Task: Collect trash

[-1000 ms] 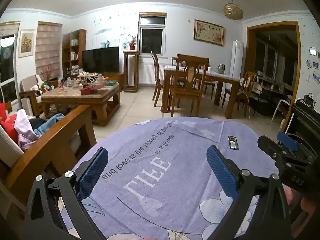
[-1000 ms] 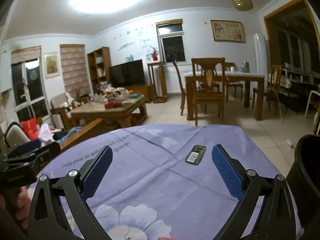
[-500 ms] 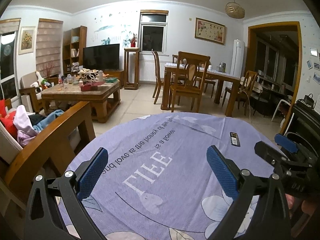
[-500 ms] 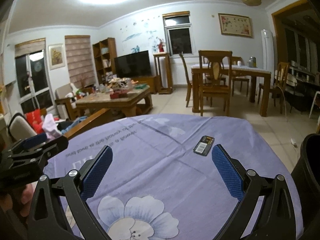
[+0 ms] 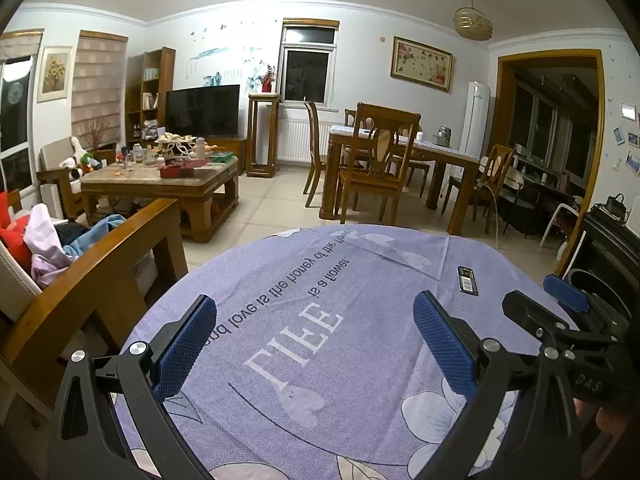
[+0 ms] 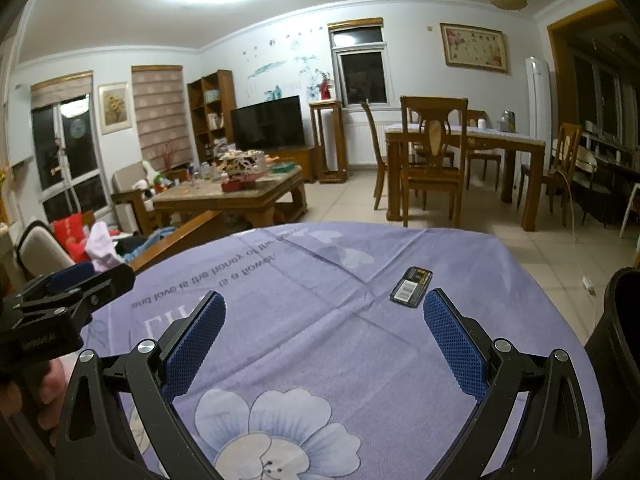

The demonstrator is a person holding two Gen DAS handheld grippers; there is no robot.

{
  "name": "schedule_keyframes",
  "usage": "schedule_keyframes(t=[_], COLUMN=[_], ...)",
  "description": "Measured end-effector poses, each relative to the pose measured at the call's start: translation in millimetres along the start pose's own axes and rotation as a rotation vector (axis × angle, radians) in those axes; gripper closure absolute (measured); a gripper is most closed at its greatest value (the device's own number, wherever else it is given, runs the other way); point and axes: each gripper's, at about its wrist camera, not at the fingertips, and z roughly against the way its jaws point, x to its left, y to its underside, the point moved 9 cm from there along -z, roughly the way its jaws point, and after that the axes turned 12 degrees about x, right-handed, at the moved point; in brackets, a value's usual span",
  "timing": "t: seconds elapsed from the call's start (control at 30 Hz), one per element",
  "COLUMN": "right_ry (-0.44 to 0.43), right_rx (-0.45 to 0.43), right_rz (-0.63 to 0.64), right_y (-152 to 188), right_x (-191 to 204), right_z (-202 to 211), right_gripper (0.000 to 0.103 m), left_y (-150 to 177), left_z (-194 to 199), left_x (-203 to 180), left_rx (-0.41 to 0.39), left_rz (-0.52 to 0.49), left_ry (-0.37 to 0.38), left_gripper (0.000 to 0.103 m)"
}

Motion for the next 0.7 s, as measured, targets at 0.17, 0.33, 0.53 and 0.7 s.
schedule_keyframes(t=[0.17,0.33,0.53,0.7], right_ry=[0.000,-0.001,0.000,0.000], right_rx=[0.000,-0.001,0.000,0.001], right_rz=[0.000,-0.001,0.000,0.001], right_y=[-0.5,-0.1,-1.6,-0.7], right_x=[0.4,0.7,0.0,0.4], right_z=[0.5,0.7,1.5,0.9], right_gripper=[0.005,0.005,0.005,0.005], left_y=[-0.3,-1.8,-3.6,-4.3], left_z=[0.3,3.0,4.2,7.0], left_x=[-0.4,-0.1,-0.3,-0.5], left_rx=[-0.003,-0.014,-0.014,-0.013], left_rz=[0.002,-0.005,-0.008,-0.009], left_ry=[0.004,0.003,0.006,0.010], left_gripper=[0.005,0.005,0.005,0.005])
